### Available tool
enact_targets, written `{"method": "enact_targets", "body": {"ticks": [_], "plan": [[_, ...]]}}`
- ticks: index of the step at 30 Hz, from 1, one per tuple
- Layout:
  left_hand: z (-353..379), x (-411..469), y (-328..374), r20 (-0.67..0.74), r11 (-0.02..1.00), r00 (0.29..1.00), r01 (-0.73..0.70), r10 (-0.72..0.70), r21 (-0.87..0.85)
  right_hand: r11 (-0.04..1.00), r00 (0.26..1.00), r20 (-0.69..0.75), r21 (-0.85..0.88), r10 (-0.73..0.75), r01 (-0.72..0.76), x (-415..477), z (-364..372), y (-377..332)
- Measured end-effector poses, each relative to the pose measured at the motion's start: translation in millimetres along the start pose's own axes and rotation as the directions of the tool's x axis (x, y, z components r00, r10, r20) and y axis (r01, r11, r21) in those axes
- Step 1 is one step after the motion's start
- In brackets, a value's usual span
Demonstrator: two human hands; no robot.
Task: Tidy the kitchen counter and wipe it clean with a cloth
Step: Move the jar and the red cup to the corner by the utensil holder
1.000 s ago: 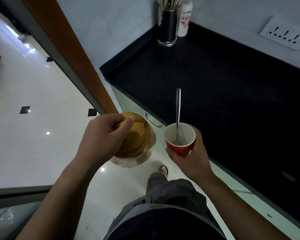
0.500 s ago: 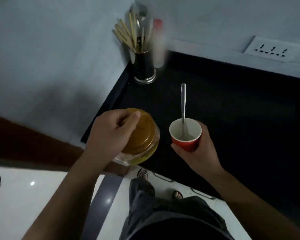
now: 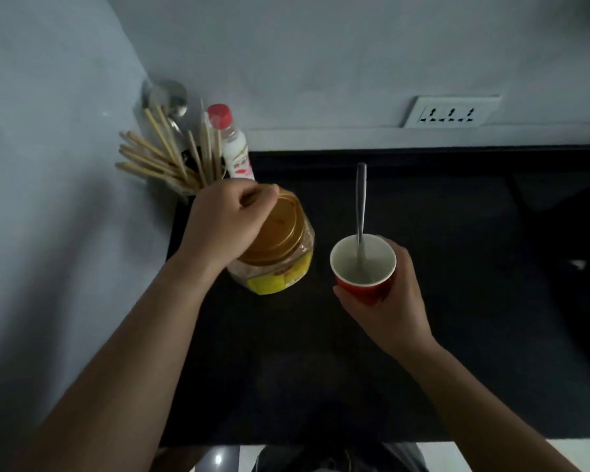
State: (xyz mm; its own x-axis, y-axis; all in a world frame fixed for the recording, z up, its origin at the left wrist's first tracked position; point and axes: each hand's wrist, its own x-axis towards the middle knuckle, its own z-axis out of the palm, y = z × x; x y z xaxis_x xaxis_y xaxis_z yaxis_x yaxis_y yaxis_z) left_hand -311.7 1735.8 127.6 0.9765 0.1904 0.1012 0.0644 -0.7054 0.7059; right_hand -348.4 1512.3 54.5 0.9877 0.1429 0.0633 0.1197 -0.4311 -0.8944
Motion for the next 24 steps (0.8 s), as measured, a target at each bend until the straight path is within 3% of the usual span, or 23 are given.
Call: {"method": "enact_targets", "body": {"ticks": [10,18,21,24], "plan": [[25.5,130.8,-4.5,0.038,0.996,0.998,-0.058,0.056,0.068,0.999,0.999,-0.025,-0.037,-0.035,0.034,38.7,-16.2,4.2],[27.7,180.8,-6.5,0.094,0.979,0.989,-0.128,0.114,0.157,1.000,0.998,-0.065,-0.014,-0.014,0.013,66.8,-21.8,6.2],[29.2,175.1,-17.8,0.001,0.953,0.978,-0.202,0.208,0.227,1.000,0.999,-0.039,0.023,0.020,-0.019,75.7,-13.0,9.3],[27.9,136.7,-33.7,-0.169,0.911,0.923,-0.288,0.346,0.294,0.997,0.998,0.017,0.049,0.066,-0.066,85.2,-1.5,13.1]]}}
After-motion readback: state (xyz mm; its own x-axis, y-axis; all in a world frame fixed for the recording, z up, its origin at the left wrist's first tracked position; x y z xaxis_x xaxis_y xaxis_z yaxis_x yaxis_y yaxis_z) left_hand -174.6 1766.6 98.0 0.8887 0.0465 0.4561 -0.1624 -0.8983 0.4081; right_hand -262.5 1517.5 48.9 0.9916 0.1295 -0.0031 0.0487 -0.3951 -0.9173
